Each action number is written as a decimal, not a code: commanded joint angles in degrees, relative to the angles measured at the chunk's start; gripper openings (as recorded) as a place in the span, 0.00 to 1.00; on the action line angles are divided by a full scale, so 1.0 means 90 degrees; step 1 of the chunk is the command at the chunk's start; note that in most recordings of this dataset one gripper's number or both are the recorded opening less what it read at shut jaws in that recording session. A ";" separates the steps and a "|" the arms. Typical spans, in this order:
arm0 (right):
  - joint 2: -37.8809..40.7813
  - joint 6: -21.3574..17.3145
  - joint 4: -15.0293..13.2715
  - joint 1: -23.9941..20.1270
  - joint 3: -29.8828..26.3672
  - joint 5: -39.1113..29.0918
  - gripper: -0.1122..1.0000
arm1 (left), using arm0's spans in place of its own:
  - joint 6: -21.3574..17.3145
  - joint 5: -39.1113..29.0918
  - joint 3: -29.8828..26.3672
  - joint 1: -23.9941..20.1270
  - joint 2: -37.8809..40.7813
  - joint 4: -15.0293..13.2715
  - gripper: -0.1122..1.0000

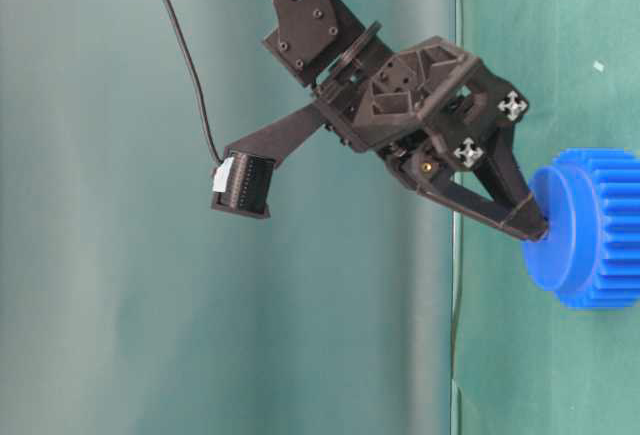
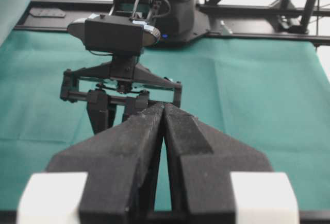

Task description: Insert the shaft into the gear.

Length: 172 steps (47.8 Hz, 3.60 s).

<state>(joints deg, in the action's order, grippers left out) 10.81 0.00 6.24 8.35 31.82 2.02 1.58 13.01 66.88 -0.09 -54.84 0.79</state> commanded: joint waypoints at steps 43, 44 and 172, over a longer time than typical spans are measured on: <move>-0.0068 -0.0068 0.0049 0.0010 -0.0059 0.0049 0.70 | 0.0000 0.0020 -0.0176 0.0000 0.0029 0.0020 0.10; -0.0068 -0.0068 0.0049 0.0010 -0.0059 0.0049 0.75 | 0.0000 0.0020 -0.0176 0.0010 0.0029 0.0020 0.10; -0.6582 -0.0049 0.0010 0.0020 0.3242 -0.0645 0.95 | 0.0049 -0.0117 -0.0195 0.0010 -0.0020 0.0020 0.10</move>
<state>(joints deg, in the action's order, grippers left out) -48.60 -0.44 6.42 8.53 61.61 -4.31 1.93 11.69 66.88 -0.09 -55.28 0.79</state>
